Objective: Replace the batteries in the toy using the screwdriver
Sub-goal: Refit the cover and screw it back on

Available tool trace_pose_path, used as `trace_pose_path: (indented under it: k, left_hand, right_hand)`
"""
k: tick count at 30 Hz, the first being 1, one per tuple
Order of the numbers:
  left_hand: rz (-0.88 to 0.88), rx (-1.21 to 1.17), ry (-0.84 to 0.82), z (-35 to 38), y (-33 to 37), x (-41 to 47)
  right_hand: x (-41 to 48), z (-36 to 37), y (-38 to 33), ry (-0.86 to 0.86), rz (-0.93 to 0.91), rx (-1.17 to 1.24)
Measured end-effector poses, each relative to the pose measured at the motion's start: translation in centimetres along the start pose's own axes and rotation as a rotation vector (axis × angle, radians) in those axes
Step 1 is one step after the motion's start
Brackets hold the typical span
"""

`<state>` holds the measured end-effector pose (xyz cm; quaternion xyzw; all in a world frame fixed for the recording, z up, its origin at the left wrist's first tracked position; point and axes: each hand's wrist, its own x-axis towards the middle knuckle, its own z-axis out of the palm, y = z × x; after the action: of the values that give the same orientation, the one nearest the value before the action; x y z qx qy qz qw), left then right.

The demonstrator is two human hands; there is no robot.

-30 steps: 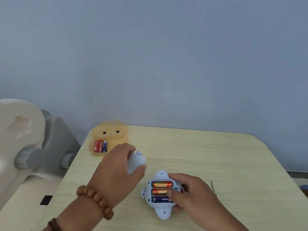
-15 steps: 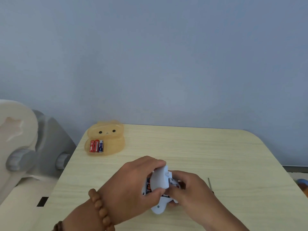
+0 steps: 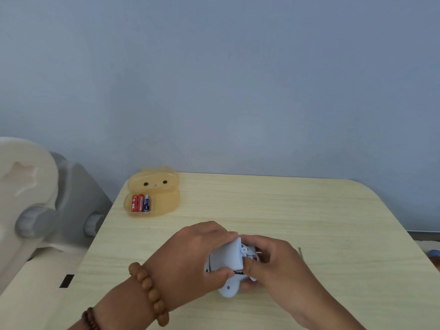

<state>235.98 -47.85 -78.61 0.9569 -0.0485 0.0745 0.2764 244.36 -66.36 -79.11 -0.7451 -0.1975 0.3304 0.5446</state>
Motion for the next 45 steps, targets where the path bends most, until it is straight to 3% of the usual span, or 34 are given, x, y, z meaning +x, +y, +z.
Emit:
trace_pose_path:
  k: [19,40,45]
  left_hand:
    - [-0.073,0.084,-0.064,0.9,0.1,0.8]
    - [-0.166,0.101,-0.037,1.0,1.8,1.0]
    - [-0.178,0.107,-0.058,1.1,2.0,1.2]
  right_hand:
    - [0.9,-1.9,1.5,-0.076,0.156,0.411]
    - [0.6,-1.9,1.0,-0.012,0.19,0.394]
    - [0.6,-1.7,1.1,0.022,0.132,0.291]
